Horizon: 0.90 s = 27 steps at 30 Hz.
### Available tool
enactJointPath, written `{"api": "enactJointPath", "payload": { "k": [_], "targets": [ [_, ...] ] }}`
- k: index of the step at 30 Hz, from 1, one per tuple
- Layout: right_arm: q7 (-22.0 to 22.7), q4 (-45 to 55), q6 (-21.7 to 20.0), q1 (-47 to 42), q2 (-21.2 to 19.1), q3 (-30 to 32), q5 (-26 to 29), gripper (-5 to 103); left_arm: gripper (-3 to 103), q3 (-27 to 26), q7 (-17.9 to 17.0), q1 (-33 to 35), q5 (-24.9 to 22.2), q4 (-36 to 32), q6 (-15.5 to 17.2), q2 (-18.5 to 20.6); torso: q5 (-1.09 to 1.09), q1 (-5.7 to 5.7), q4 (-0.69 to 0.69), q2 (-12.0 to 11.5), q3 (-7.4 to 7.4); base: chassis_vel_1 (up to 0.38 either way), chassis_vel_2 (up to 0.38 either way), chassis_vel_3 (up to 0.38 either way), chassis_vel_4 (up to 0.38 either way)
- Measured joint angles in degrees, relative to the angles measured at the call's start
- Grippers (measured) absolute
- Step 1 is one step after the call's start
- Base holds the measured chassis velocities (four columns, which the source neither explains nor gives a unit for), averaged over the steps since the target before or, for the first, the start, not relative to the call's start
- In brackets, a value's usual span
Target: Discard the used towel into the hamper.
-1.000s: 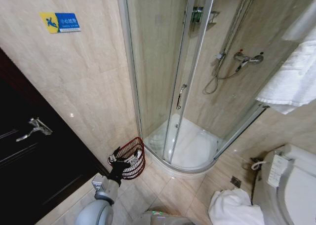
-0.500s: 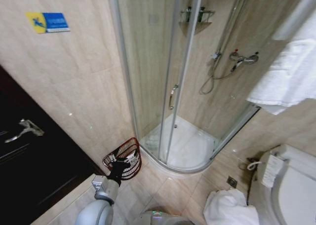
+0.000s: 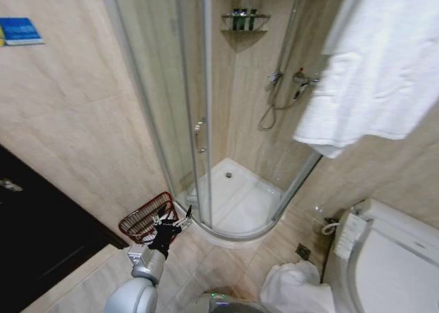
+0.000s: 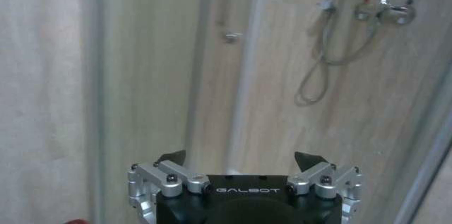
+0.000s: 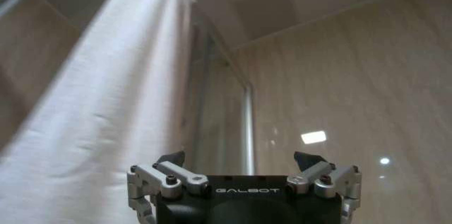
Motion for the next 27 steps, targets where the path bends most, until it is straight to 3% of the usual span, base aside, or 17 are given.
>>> {"api": "enactJointPath", "payload": {
  "k": [1,6,10,13,27],
  "targets": [
    [0.0,0.0,0.0,0.0,0.0,0.0,0.0,100,100,0.0,0.0,0.0,0.0,0.0,0.0,-0.1,0.14,0.00,0.05,0.0,0.00,-0.334,-0.334,0.359,0.319],
    [0.0,0.0,0.0,0.0,0.0,0.0,0.0,100,100,0.0,0.0,0.0,0.0,0.0,0.0,-0.1,0.06,0.01,0.00,0.0,0.00,-0.304,-0.302,0.308,0.241],
    [0.0,0.0,0.0,0.0,0.0,0.0,0.0,100,100,0.0,0.0,0.0,0.0,0.0,0.0,-0.1,0.12,0.01,0.05,0.0,0.01,-0.072,-0.159,0.148,0.045],
    [0.0,0.0,0.0,0.0,0.0,0.0,0.0,100,100,0.0,0.0,0.0,0.0,0.0,0.0,0.0,-0.03,-0.04,0.06,0.0,-0.02,0.058,-0.023,0.016,0.022],
    [0.0,0.0,0.0,0.0,0.0,0.0,0.0,100,100,0.0,0.0,0.0,0.0,0.0,0.0,0.0,0.08,0.01,0.02,0.0,0.00,0.027,0.018,-0.029,-0.010]
  ]
}}
